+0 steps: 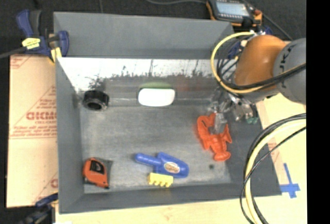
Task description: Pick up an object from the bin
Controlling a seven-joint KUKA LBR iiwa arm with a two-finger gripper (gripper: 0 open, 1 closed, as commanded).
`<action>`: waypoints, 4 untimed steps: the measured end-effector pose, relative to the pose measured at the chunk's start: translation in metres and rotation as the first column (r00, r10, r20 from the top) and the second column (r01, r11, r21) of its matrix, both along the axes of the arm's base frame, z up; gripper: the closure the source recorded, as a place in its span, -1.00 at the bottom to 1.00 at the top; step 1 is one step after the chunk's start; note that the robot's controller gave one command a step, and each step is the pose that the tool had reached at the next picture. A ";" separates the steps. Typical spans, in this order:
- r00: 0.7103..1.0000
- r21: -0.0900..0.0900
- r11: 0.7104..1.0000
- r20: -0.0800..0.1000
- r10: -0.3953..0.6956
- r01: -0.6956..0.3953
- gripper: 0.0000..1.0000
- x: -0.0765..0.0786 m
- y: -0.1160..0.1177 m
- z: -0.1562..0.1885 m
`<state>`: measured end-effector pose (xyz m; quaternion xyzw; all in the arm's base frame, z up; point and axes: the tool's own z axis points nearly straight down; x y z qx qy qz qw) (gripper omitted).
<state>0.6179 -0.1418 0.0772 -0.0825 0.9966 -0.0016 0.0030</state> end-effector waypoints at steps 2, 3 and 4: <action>1.000 0.001 1.000 -0.001 0.000 0.000 1.00 0.019 0.014 0.107; 1.000 0.002 1.000 -0.001 0.000 0.000 1.00 0.019 0.014 0.107; 1.000 0.002 1.000 -0.007 0.012 -0.012 1.00 0.024 0.017 0.159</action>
Offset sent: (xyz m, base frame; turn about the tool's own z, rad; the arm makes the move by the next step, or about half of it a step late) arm 0.0176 0.0153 0.1060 0.0003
